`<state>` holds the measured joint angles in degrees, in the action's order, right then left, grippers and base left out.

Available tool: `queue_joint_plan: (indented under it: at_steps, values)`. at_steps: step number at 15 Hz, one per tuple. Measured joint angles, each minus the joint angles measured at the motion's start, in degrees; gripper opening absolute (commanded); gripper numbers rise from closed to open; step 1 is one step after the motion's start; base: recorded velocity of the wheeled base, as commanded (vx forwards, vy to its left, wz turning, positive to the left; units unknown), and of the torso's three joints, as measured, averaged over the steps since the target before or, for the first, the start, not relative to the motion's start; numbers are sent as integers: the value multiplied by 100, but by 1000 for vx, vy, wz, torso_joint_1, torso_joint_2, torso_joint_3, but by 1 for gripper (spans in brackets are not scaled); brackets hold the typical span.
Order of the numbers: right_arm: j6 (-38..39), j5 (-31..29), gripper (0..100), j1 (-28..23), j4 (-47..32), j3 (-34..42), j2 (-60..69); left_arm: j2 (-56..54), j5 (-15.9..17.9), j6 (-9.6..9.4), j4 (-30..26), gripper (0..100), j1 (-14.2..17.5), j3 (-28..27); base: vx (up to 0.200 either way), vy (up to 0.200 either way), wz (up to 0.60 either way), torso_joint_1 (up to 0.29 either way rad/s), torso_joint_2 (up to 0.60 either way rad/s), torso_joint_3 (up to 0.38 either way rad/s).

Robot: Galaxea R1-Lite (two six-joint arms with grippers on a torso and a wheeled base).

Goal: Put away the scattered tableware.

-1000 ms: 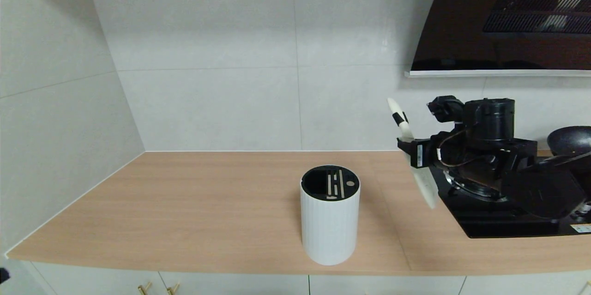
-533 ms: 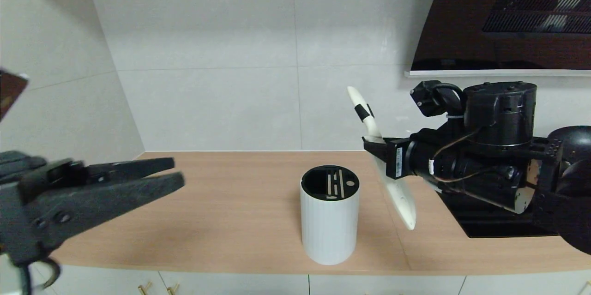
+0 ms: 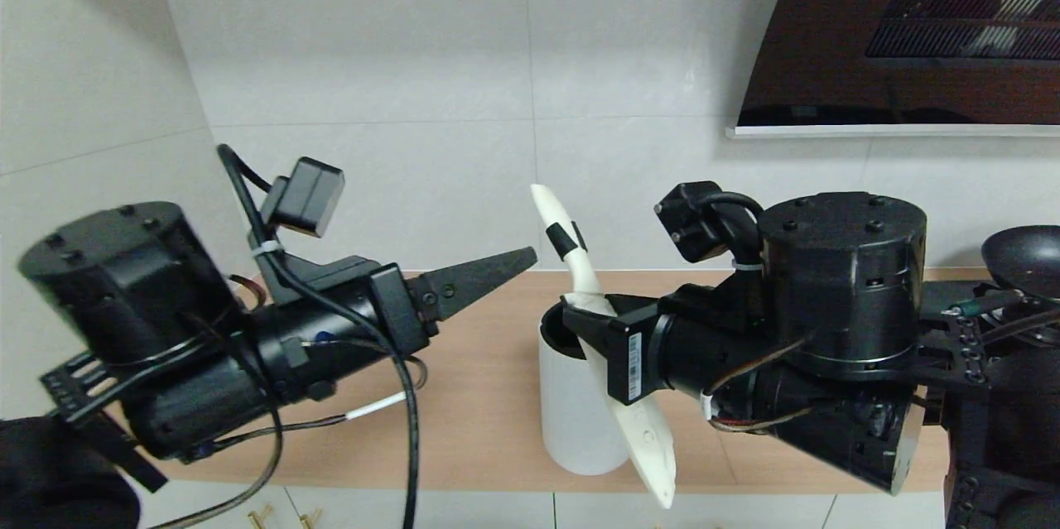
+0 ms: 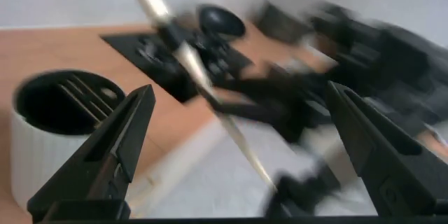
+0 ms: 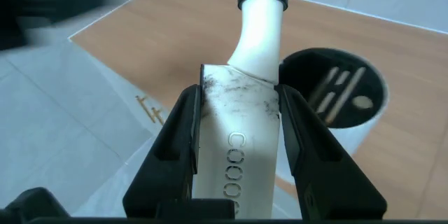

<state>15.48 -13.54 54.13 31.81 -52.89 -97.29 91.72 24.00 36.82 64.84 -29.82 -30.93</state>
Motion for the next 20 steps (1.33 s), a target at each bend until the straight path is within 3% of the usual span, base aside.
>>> queue_joint_plan:
  at_steps: [1, 3, 9, 12, 20]
  values:
    - [0, -28, 0, 52, 73, 0, -44, 301, -384, 32, 363, 100, -195, 39, 0, 0, 0, 0, 0, 0]
    - [-2, -62, 0, 108, 112, 20, -116, 668, -584, 71, 558, 100, -433, 65, 0, 0, 0, 0, 0, 0]
    - [0, -71, 0, 271, 119, 55, -232, 883, -630, 98, 585, 100, -496, 6, 0, 0, 0, 0, 0, 0]
    - [-2, -77, 0, 329, 121, 80, -246, 833, -619, 323, 585, 100, -463, -22, 0, 0, 0, 0, 0, 0]
    - [-10, -77, 0, 519, 123, 183, -254, 795, -617, 341, 578, 100, -444, -33, 0, 0, 0, 0, 0, 0]
